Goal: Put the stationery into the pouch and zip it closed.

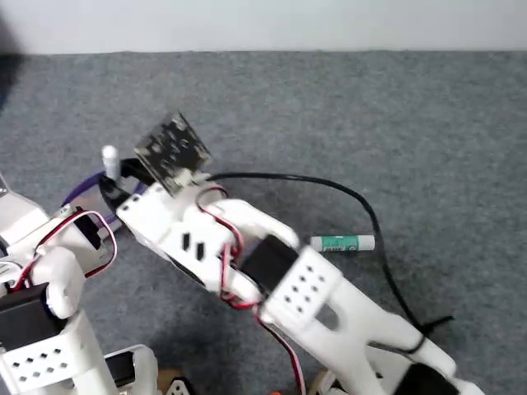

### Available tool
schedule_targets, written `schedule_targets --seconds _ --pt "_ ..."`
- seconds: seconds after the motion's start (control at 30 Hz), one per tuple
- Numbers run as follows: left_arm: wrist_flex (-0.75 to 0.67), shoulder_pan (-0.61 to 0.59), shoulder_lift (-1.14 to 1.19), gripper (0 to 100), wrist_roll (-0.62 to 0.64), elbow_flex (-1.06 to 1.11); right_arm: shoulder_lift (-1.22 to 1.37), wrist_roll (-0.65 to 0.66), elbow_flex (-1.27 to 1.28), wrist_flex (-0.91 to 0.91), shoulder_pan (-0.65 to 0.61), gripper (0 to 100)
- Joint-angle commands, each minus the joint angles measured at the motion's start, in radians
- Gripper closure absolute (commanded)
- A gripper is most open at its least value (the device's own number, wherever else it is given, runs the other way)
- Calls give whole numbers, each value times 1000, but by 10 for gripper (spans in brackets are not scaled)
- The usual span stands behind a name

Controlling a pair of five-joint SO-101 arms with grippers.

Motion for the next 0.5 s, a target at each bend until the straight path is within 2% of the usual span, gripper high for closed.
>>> schedule_targets --seconds 0.0,0.13,0.23,0.37,0.47 --pt "-9 6 31 987 9 24 -68 26 6 -2 -10 980" --pt "-8 8 31 987 9 25 -68 127 3 67 -48 832" --pt "-3 8 31 987 9 25 -77 132 -15 117 -48 737" --pt "-6 8 31 987 9 25 -77 106 -106 242 2 772" --pt "-5 8 29 987 0 24 -76 28 -196 417 130 838"
